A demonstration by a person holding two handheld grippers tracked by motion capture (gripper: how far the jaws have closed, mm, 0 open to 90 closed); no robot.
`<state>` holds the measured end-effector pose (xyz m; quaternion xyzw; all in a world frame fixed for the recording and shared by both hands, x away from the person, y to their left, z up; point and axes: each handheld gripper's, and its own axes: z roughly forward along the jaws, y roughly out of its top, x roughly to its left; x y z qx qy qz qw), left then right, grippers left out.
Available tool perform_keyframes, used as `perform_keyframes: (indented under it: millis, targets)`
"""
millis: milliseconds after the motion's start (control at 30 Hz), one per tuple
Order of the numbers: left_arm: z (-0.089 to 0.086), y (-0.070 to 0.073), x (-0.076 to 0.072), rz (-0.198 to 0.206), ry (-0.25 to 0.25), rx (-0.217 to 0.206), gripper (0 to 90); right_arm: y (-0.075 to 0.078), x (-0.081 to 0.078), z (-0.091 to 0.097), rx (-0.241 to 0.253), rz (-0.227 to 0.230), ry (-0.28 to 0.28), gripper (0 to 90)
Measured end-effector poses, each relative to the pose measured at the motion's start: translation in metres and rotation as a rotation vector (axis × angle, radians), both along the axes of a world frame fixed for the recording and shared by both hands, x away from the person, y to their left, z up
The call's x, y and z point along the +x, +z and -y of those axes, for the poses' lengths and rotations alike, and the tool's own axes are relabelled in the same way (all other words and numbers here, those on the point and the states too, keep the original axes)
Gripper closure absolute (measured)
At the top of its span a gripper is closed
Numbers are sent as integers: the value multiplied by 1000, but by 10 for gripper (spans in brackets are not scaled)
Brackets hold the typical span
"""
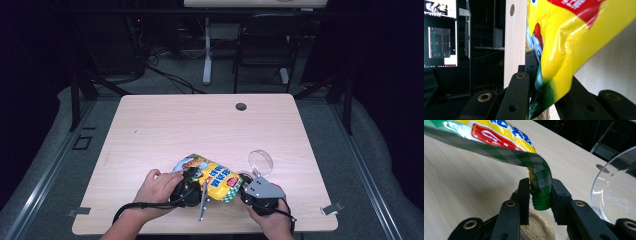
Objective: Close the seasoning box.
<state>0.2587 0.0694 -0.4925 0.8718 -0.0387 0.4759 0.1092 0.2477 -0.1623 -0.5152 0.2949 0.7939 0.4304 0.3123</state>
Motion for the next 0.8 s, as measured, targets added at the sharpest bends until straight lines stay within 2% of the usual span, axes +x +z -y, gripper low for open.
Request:
perform_keyframes:
  millis: [367, 800]
  targets:
    - [-3, -6, 1, -17, 4, -50, 854, 0, 0, -1, -6, 6, 3, 714]
    - [-7, -11, 2, -58, 14, -94, 855, 1, 0, -3, -8, 13, 4, 714]
